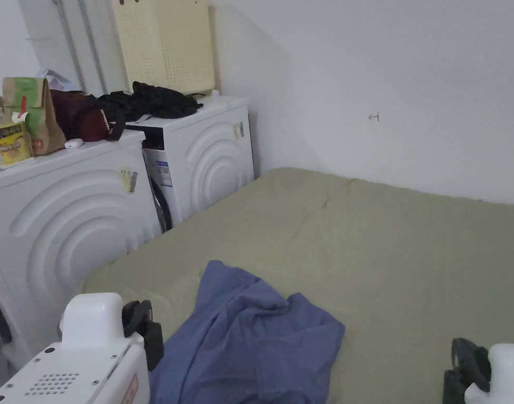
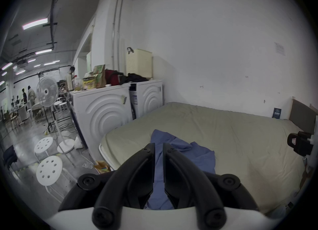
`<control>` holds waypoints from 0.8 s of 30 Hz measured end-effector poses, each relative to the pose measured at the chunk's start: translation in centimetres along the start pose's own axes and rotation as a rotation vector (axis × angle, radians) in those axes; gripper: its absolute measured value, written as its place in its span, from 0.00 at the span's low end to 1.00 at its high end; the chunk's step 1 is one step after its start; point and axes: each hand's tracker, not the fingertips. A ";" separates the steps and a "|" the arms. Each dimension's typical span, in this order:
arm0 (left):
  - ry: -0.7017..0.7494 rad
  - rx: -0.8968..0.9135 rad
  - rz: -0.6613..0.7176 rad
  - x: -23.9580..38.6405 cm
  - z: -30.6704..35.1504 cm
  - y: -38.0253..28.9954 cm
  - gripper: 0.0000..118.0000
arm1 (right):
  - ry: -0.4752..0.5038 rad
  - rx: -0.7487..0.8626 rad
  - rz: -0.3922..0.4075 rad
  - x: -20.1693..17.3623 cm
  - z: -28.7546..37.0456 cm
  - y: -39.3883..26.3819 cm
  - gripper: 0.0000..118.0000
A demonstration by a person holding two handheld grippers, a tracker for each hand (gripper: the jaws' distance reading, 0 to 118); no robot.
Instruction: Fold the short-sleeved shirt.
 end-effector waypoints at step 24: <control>-0.286 -0.674 -0.139 8.4 -23.4 -11.6 0.22 | 0.040 -0.278 0.001 0.7 -3.2 -6.3 0.01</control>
